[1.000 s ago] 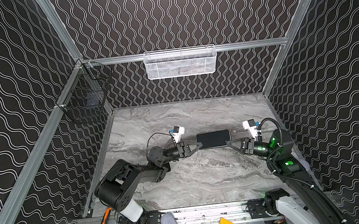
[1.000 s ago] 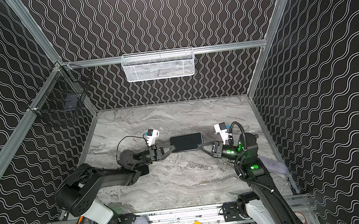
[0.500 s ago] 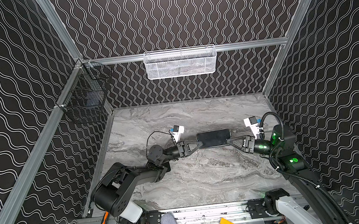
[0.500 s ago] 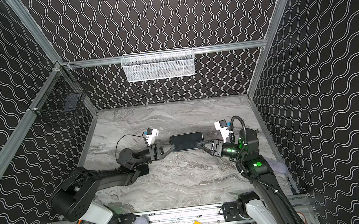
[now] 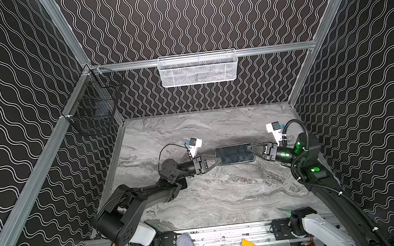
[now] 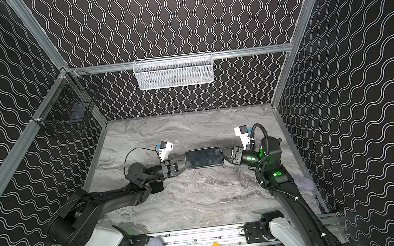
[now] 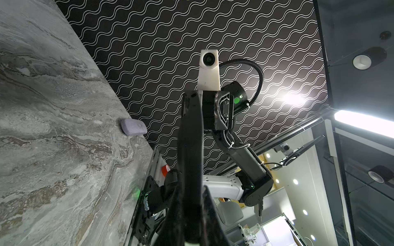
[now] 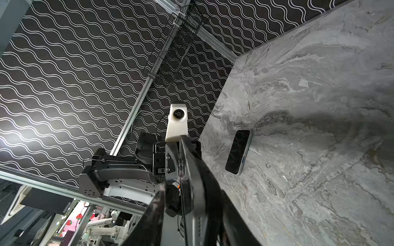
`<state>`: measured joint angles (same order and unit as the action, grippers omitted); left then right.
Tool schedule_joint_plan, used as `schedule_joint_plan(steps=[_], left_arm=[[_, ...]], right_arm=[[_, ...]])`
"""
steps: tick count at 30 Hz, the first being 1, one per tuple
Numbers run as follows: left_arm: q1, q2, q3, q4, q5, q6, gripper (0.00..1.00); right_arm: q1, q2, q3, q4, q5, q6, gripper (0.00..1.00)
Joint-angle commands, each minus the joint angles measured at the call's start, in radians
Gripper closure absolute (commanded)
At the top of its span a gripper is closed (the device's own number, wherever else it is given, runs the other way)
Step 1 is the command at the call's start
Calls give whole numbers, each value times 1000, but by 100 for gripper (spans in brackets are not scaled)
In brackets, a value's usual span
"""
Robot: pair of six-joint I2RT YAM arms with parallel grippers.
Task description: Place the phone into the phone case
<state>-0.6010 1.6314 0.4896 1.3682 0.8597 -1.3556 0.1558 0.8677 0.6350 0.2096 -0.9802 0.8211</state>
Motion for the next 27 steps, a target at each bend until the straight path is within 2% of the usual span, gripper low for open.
schedule_joint_plan(steps=[1, 4, 12, 18, 22, 27], left_arm=[[1, -4, -2, -31, 42, 7, 100], [0, -5, 0, -34, 49, 5, 100], [0, -2, 7, -43, 59, 6, 100], [1, -35, 29, -131, 59, 63, 100], [1, -73, 57, -248, 61, 133, 100], [1, -120, 88, -393, 59, 223, 100]], right_arm=[[2, 9, 14, 130, -21, 15, 63], [1, 12, 11, 142, -16, 22, 67], [1, 27, 17, 142, -5, 22, 92], [1, 26, 54, -4, 21, -80, 100], [2, 18, 71, -83, 44, -141, 100], [2, 20, 66, -86, 22, -144, 75]])
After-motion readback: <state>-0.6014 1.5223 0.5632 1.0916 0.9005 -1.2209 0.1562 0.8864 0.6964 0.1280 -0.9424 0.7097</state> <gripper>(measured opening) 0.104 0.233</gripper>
